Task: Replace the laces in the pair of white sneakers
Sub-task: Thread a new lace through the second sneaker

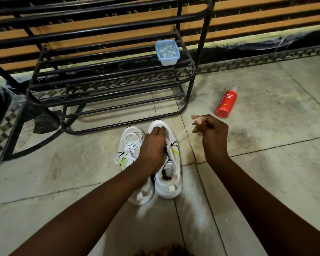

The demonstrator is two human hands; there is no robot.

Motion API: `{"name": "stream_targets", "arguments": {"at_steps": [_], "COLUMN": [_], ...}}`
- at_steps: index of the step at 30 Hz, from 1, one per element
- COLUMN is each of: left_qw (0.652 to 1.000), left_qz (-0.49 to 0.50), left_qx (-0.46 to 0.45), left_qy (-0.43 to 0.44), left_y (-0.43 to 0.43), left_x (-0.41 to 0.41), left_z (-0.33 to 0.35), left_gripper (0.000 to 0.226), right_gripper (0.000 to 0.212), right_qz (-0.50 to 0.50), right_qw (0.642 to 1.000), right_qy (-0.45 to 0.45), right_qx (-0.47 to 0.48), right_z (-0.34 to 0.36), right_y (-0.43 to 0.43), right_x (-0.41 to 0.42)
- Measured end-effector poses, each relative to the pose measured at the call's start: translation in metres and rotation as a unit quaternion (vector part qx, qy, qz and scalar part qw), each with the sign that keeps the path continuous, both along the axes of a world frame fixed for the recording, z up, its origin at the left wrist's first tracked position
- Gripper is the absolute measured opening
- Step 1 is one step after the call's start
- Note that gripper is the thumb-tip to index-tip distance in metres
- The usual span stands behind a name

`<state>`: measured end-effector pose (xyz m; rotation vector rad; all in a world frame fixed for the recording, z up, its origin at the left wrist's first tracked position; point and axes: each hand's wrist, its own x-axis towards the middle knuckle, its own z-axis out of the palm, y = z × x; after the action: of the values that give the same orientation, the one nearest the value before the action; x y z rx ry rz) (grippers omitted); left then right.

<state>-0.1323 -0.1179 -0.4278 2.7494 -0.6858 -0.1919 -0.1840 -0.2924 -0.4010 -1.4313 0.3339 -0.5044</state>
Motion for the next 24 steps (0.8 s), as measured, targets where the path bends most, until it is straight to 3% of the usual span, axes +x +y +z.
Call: {"name": "stream_targets", "arguments": {"at_steps": [1, 2, 3, 4, 5, 6, 7, 8, 9, 15, 20, 24], "left_qw": [1.000, 1.000, 1.000, 1.000, 1.000, 1.000, 1.000, 1.000, 0.999, 0.999, 0.999, 0.998], "left_qz": [0.000, 0.001, 0.002, 0.005, 0.006, 0.008, 0.009, 0.010, 0.011, 0.006, 0.006, 0.001], "left_qx": [-0.003, -0.005, -0.009, -0.015, -0.021, -0.025, -0.027, -0.028, -0.030, -0.039, -0.048, -0.062], "left_qy": [0.002, 0.005, 0.007, 0.010, 0.011, 0.010, 0.010, 0.010, 0.010, 0.012, 0.012, 0.012], "left_y": [0.000, 0.000, 0.000, 0.001, 0.001, 0.001, 0.001, 0.001, 0.001, 0.001, 0.001, 0.003], "left_x": [0.001, 0.001, 0.001, 0.001, 0.001, 0.001, 0.000, 0.001, 0.001, 0.001, 0.001, 0.001], "left_z": [0.000, -0.001, -0.001, 0.000, 0.000, 0.000, 0.000, 0.000, 0.000, 0.002, 0.002, 0.001], "left_gripper": [0.060, 0.056, 0.050, 0.045, 0.040, 0.036, 0.033, 0.031, 0.030, 0.026, 0.024, 0.024], "right_gripper": [0.021, 0.025, 0.027, 0.026, 0.023, 0.015, 0.005, 0.008, 0.015, 0.013, 0.013, 0.013], "right_qz": [0.035, 0.063, 0.083, 0.102, 0.146, 0.204, 0.259, 0.299, 0.320, 0.199, 0.173, 0.137], "right_qw": [0.989, 0.978, 0.985, 0.993, 0.966, 0.897, 0.819, 0.765, 0.741, 0.783, 0.740, 0.749], "right_qy": [0.006, 0.030, 0.051, 0.060, 0.055, 0.058, 0.081, 0.114, 0.130, 0.068, 0.046, 0.060], "right_qx": [0.144, 0.198, 0.145, -0.008, -0.205, -0.387, -0.505, -0.559, -0.576, -0.586, -0.648, -0.645], "right_z": [0.002, 0.002, -0.001, -0.004, -0.009, -0.011, -0.015, -0.015, -0.014, 0.019, 0.036, 0.034], "right_y": [0.004, 0.006, 0.004, -0.002, -0.008, -0.011, -0.014, -0.014, -0.013, -0.006, 0.002, -0.002], "right_x": [0.003, 0.003, 0.000, -0.004, -0.007, -0.010, -0.011, -0.013, -0.014, -0.008, -0.010, -0.013]}}
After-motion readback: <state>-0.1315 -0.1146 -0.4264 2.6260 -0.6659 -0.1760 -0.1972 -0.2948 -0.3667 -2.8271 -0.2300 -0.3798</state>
